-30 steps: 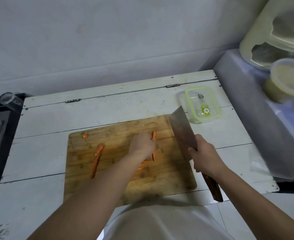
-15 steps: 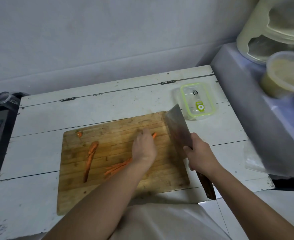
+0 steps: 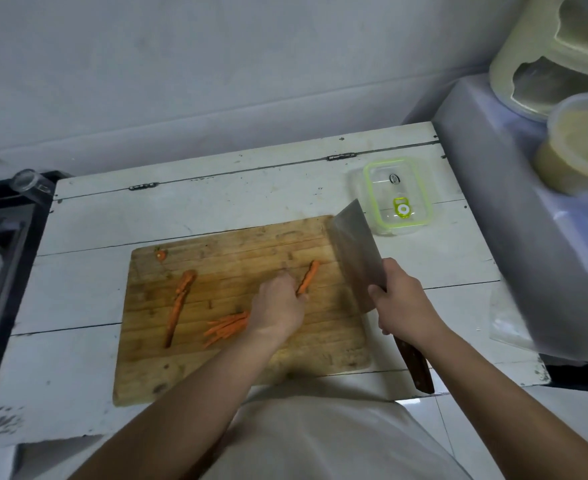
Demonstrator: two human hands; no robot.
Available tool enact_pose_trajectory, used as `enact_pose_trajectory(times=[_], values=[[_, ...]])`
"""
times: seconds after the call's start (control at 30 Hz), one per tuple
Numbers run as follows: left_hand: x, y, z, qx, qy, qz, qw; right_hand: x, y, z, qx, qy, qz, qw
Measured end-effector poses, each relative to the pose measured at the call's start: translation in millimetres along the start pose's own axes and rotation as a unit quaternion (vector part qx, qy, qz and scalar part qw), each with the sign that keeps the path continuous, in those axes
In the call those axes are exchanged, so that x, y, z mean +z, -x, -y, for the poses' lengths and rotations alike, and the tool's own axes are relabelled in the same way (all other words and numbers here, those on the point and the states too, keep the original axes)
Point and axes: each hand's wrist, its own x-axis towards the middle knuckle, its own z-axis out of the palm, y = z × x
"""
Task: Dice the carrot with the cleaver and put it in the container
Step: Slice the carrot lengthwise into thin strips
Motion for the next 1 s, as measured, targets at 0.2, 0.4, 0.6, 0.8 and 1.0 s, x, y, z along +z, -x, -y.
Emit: enact_pose_trajectory(times=[0.2,0.4,0.6,0.8,1.0], values=[[20.0,7.3,8.0,0.135,-0.148,-0.060,0.978,-2.9,-3.3,-0.4,-0.028,0.022,0.025,0.999],[-28.8,-24.6,10.8,0.168,-0.168,0.228,0.944,-22.3,-4.9,-3.3,-0.031,0.018,0.016,0.999],[-50.0,-62.4,-7.3,0.222,-0.257,0.265,0.903,-22.6,5.2,1.5,-0.025,0.012,0.024,0.999],[-28.2,-44.4,-0.5,0.185,-0.094,-0.074,0.975,-9.8,15.2,3.6,-0.037,0.024,0.031,0.999],[5.5,26.5,5.3,-0.287,0.477,0.092,0.826,-5.0,7.6,1.3,-0.111,0.148,0.048,0.981]])
